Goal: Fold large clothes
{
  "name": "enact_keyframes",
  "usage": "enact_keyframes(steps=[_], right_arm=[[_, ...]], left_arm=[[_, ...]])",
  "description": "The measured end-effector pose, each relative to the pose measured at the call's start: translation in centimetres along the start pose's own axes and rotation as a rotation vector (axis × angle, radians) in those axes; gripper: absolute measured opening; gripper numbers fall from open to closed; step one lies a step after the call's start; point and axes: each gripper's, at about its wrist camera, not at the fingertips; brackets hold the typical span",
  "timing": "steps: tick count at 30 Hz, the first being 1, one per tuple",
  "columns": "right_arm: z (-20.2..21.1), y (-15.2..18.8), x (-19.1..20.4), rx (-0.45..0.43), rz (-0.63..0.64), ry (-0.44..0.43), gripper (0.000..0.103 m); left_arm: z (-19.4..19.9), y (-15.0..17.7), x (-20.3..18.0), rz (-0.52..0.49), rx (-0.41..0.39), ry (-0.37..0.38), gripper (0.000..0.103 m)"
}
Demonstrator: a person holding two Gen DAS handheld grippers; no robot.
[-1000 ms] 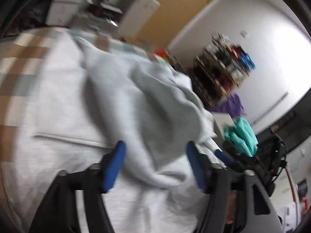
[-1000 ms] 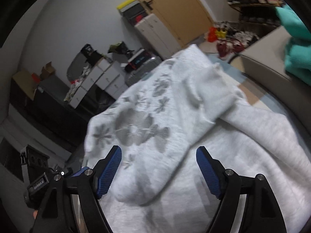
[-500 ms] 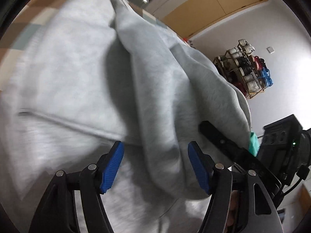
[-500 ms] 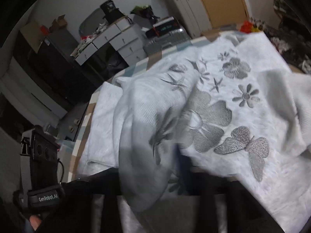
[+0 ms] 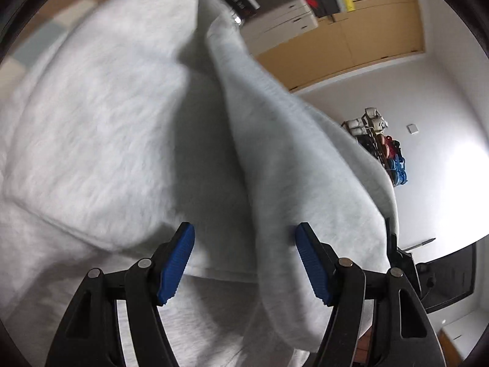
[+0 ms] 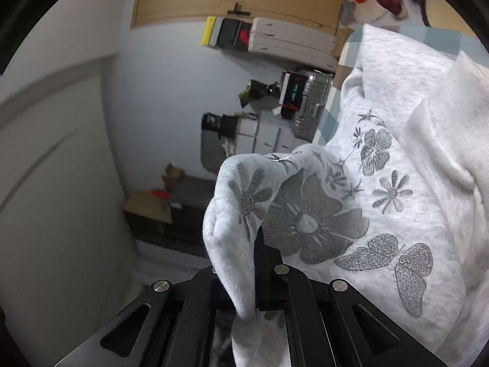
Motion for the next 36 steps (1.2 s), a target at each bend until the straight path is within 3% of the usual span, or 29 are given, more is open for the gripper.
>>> enact_keyframes(steps=[3, 7, 9, 12, 13, 14, 16, 19, 24, 28, 31, 33, 35, 36], right_arm=[[-0.2, -0.2, -1.3, 0.009, -0.088, -0.034, 0.002], [-0.3, -0.1, -0.2, 0.029, 0.009, 0.076, 0.002], [-0.3, 0.2, 1.3, 0.02, 0.155, 0.233, 0.004], [-0.3, 1.8, 3.6, 0.036, 0.369, 0.507, 0.015], [-0.1, 2.6, 4.4, 0.04, 0.446, 0.578, 0.03], [0.1, 3.4, 5.2, 0.042, 0.512, 0.639, 0.057], [2.0, 6.5, 7.0, 0.026, 0.666, 0.751, 0.083], [2.5, 11.9, 8.1, 0.1, 0.883, 0.808, 0.087], [0.1, 17.0, 2.6, 0.383, 0.819, 0.86, 0.087], [-3.9, 16.7, -0.4, 0.47, 0.696, 0.864, 0.087], [-5.3, 14.3, -1.0, 0.436, 0.526, 0.685, 0.086], [-5.1, 12.4, -0.7, 0.357, 0.477, 0.576, 0.078], [-4.6, 11.1, -0.1, 0.303, 0.425, 0.46, 0.062], [-4.2, 10.6, 0.4, 0.279, 0.404, 0.393, 0.059]], left_arm=[[-2.2, 0.5, 0.0, 0.051, 0.047, 0.1, 0.069], [-4.4, 1.5, -0.9, 0.154, 0.139, 0.319, 0.069], [-3.9, 1.5, -2.3, 0.122, 0.11, 0.345, 0.069], [-2.0, 1.3, -4.0, 0.049, 0.051, 0.371, 0.069], [-1.3, 1.2, -4.3, 0.039, 0.031, 0.364, 0.069], [-0.8, 1.0, -4.8, 0.033, 0.015, 0.355, 0.069], [0.3, 0.9, -5.1, 0.035, -0.001, 0.341, 0.069], [0.9, 0.6, -5.4, 0.061, 0.015, 0.347, 0.069], [0.4, 0.0, -4.8, 0.085, 0.031, 0.375, 0.069], [0.2, 0.0, -3.2, 0.162, 0.037, 0.446, 0.069], [0.4, -0.2, -3.0, 0.166, 0.045, 0.473, 0.069], [0.3, -0.4, -3.1, 0.163, 0.048, 0.489, 0.069], [0.7, -0.3, -2.5, 0.162, 0.047, 0.496, 0.069], [0.9, -0.4, -2.4, 0.16, 0.038, 0.496, 0.069]])
Point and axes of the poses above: each gripper's, at about its wrist camera, not at the fingertips, and z roughly against the way its jaws point, x to its left, y to its underside, and after that the axes turned 3 degrees about -z, right-handed
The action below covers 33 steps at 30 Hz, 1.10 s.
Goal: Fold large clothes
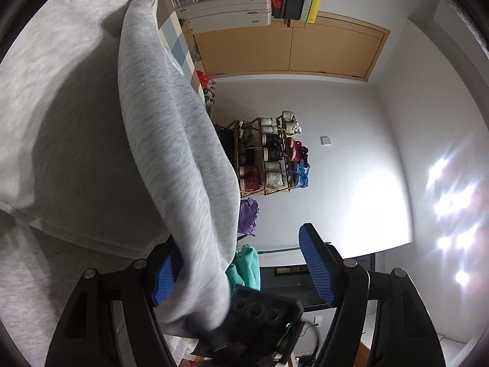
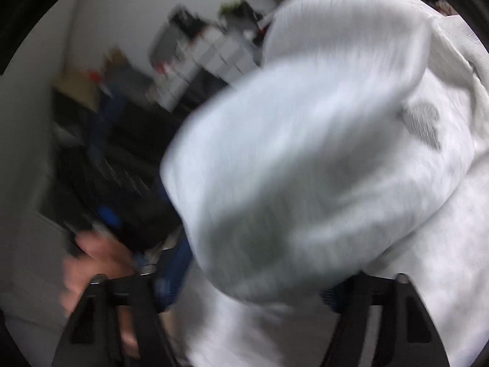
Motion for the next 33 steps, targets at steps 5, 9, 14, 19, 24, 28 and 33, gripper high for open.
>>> enact_keyframes(steps=[5, 9, 14, 19, 24, 28, 33], right_arm=[[3.1, -1.5, 2.1, -0.141, 0.052, -0.189, 0.02], [3.0, -3.1, 2.2, -0.167, -0.094, -0.372, 0.015], [1.8, -3.9, 1.8, -0.186, -0.262, -0.597, 0.015], [0.8, -2.8, 0.0, -0.176, -0.423, -0.738, 0.015], [1.3, -1.8, -1.1, -0.202, -0.469, -0.781, 0.015], [1.1, -0.2, -2.3, -0.209, -0.487, -0.777, 0.015], [1.0, 1.2, -2.8, -0.186, -0.471, -0.711, 0.015]], left_arm=[[1.0, -0.8, 0.7, -0.003, -0.041, -0.048, 0.069], [1.6, -0.9, 1.5, -0.006, -0.092, -0.168, 0.069], [2.0, 0.1, 3.7, 0.058, -0.122, -0.208, 0.069], [-0.1, 1.7, 5.7, 0.192, -0.13, 0.019, 0.083], [-4.1, 3.4, 6.4, 0.29, -0.133, 0.17, 0.084], [-6.0, 3.2, 6.9, 0.353, -0.154, 0.256, 0.084], [-6.5, 3.6, 8.1, 0.436, -0.209, 0.338, 0.084]])
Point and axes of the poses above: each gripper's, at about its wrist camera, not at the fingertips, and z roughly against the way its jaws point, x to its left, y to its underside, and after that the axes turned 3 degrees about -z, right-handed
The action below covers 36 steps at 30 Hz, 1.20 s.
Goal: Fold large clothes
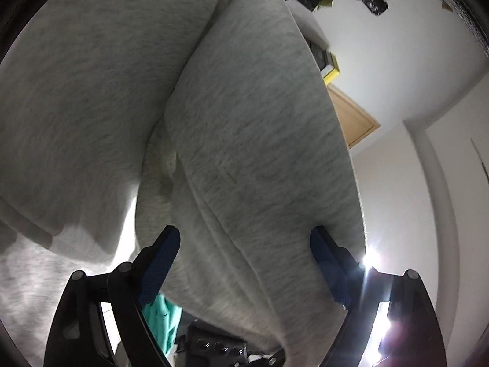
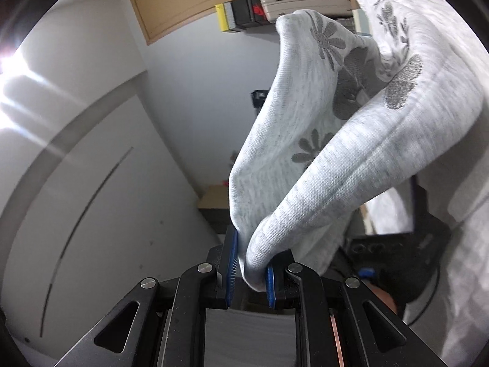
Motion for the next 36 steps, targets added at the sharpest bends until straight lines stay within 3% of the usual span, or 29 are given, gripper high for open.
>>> enact_keyframes(steps=[6, 9, 13, 16, 19, 21, 23, 24, 28, 32, 34, 36], right_arm=[[1.2, 0.8, 1.1, 0.02, 0.076, 0.192, 0.015], [1.4, 1.9, 0.7, 0.051, 0.119, 0.364, 0.015], [1.4, 3.2, -0.4, 0.074, 0.161, 0.536, 0.015], [1.1, 3.2, -0.8, 0.078, 0.186, 0.647, 0.015], [0.4, 3.3, -2.0, 0.131, 0.238, 0.811, 0.017], [-0.3, 3.9, -2.9, 0.183, 0.269, 0.937, 0.019], [-0.7, 4.9, -3.0, 0.237, 0.311, 1.002, 0.023], [-0.6, 5.2, -2.4, 0.244, 0.344, 1.015, 0.025], [0.4, 5.8, 0.7, 0.273, 0.409, 1.014, 0.036], [2.0, 6.0, 5.3, 0.22, 0.599, 1.044, 0.036], [1.2, 5.2, 6.8, 0.184, 0.685, 1.033, 0.036], [-0.7, 3.8, 8.2, 0.168, 0.787, 1.027, 0.036]], left_arm=[[3.5, 0.1, -2.0, -0.046, -0.131, 0.029, 0.084], [5.5, -0.3, -3.8, -0.085, -0.156, 0.05, 0.084], [7.8, -0.3, -5.0, -0.104, -0.149, 0.08, 0.084], [9.5, -0.3, -6.6, -0.168, -0.159, 0.094, 0.084], [9.5, 0.5, -8.2, -0.244, -0.15, 0.087, 0.084], [8.6, 0.8, -8.5, -0.337, -0.157, -0.026, 0.084], [7.9, 0.9, -9.0, -0.423, -0.141, -0.189, 0.084], [7.3, 0.8, -8.7, -0.445, -0.115, -0.218, 0.084], [4.4, 0.8, -7.1, -0.477, -0.013, -0.335, 0.084], [0.1, 1.6, -5.4, -0.526, 0.194, -0.439, 0.084], [-1.0, 2.3, -4.0, -0.549, 0.222, -0.55, 0.084], [-1.5, 2.3, -2.7, -0.539, 0.238, -0.616, 0.084]])
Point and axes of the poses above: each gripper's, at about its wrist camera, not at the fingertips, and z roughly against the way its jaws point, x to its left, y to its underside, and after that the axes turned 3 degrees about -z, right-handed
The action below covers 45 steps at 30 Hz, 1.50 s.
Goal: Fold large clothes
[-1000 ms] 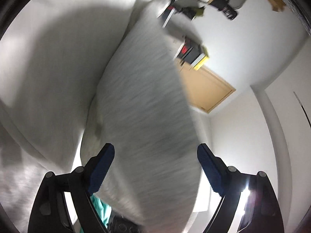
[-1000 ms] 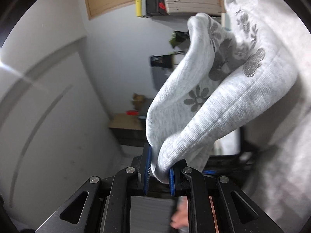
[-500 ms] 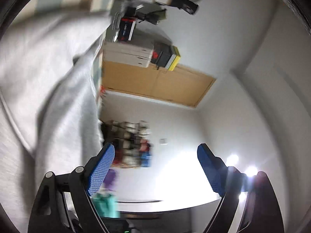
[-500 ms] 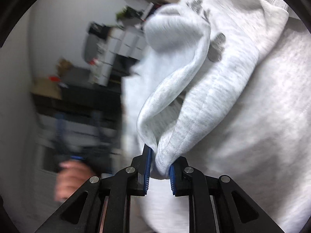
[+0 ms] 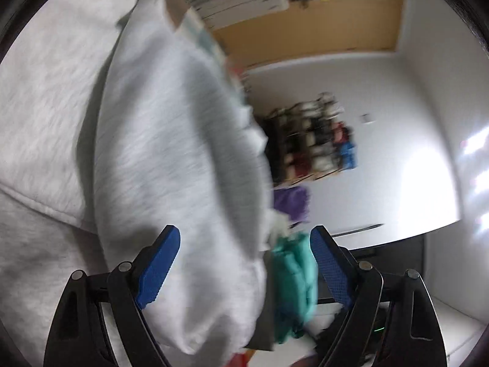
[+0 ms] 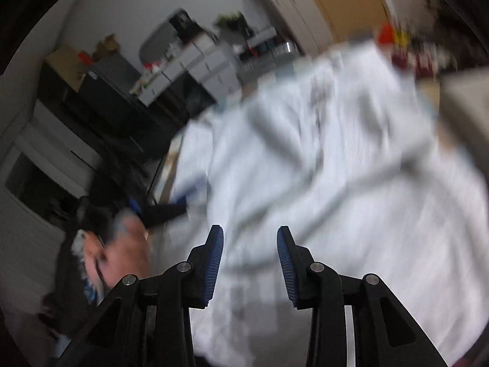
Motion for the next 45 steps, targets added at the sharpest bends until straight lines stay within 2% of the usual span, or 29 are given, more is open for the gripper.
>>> enact_keyframes(steps=[2, 3, 5, 6, 8, 10, 11, 12, 14, 16, 19, 21, 23, 25, 26, 30, 33, 35, 37, 40, 41, 43, 45], right_arm=[[-2.5, -3.2, 1.0, -0.014, 0.063, 0.04, 0.036], [-4.3, -4.5, 1.6, -0.009, 0.078, 0.056, 0.035], [-8.3, -6.6, 1.4, 0.024, 0.09, 0.097, 0.031], [-9.1, -6.7, 0.6, 0.055, 0.079, 0.106, 0.031], [-11.7, -6.5, -1.2, 0.155, 0.044, 0.128, 0.017], [-14.1, -4.9, -3.3, 0.274, -0.001, 0.141, 0.015], [-15.4, -4.0, -3.9, 0.323, -0.015, 0.133, 0.015], [-15.4, -3.6, -4.0, 0.294, -0.004, 0.123, 0.014], [-14.9, -3.4, -4.2, 0.294, -0.005, 0.102, 0.014], [-14.3, -3.3, -4.6, 0.346, -0.038, 0.035, 0.014], [-12.8, -3.6, -3.0, 0.388, 0.052, 0.009, 0.014], [-11.5, -4.1, -2.5, 0.353, 0.07, -0.017, 0.016], [-12.1, -4.0, -3.1, 0.348, 0.043, 0.017, 0.016], [-14.3, -2.3, -4.7, 0.418, -0.014, 0.029, 0.014], [-14.0, -2.0, -4.8, 0.372, -0.008, 0.021, 0.012], [-12.0, -1.8, -4.5, 0.362, 0.0, 0.004, 0.016], [-8.3, -2.5, -4.0, 0.279, 0.086, 0.049, 0.016], [-6.5, -2.8, -3.9, 0.232, 0.102, 0.041, 0.02], [-6.9, -2.5, -4.0, 0.266, 0.125, 0.07, 0.025], [-10.2, 0.3, -4.2, 0.354, 0.201, 0.184, 0.026], [-10.0, 1.0, -4.1, 0.297, 0.239, 0.186, 0.025], [-9.6, 1.0, -4.2, 0.302, 0.233, 0.178, 0.026], [-7.9, 0.4, -4.8, 0.274, 0.182, 0.136, 0.025]], left_arm=[[-1.1, 0.4, 1.5, 0.028, 0.046, -0.121, 0.083], [-1.5, 0.5, 2.5, 0.049, 0.051, -0.139, 0.083], [-1.5, 0.6, 3.2, 0.06, 0.048, -0.126, 0.083], [-1.4, 0.6, 3.0, 0.058, 0.047, -0.139, 0.083], [-0.8, 0.9, 2.2, 0.014, 0.031, -0.194, 0.083], [-0.6, 1.1, 1.8, -0.02, 0.027, -0.232, 0.083], [-0.3, 1.1, 1.7, -0.016, 0.027, -0.227, 0.083], [-0.1, 1.2, 1.9, -0.006, 0.021, -0.223, 0.083], [0.0, 1.2, 2.1, 0.004, 0.013, -0.215, 0.083], [0.2, 1.3, 2.4, -0.003, 0.013, -0.212, 0.083], [0.3, 1.0, 3.1, 0.004, 0.001, -0.213, 0.083], [0.5, 0.2, 2.1, 0.007, -0.001, -0.217, 0.083], [-0.1, -0.3, 1.4, 0.008, -0.003, -0.22, 0.083], [-0.3, -0.2, 1.5, 0.009, -0.001, -0.226, 0.083], [-0.2, -0.1, 1.5, 0.005, -0.001, -0.233, 0.083], [0.7, 0.1, 1.2, -0.022, 0.01, -0.245, 0.083], [0.7, 0.3, 0.4, -0.047, 0.012, -0.24, 0.083], [0.3, 0.6, -0.5, -0.087, 0.053, -0.178, 0.083], [-0.3, 1.1, -1.7, -0.144, 0.1, -0.119, 0.083], [-1.7, 2.0, -2.1, -0.205, 0.132, -0.194, 0.083], [-2.4, 2.1, -1.7, -0.205, 0.161, -0.217, 0.083], [-3.5, 2.3, -0.2, -0.187, 0.179, -0.276, 0.083], [-3.3, 2.0, -0.1, -0.176, 0.172, -0.267, 0.083]])
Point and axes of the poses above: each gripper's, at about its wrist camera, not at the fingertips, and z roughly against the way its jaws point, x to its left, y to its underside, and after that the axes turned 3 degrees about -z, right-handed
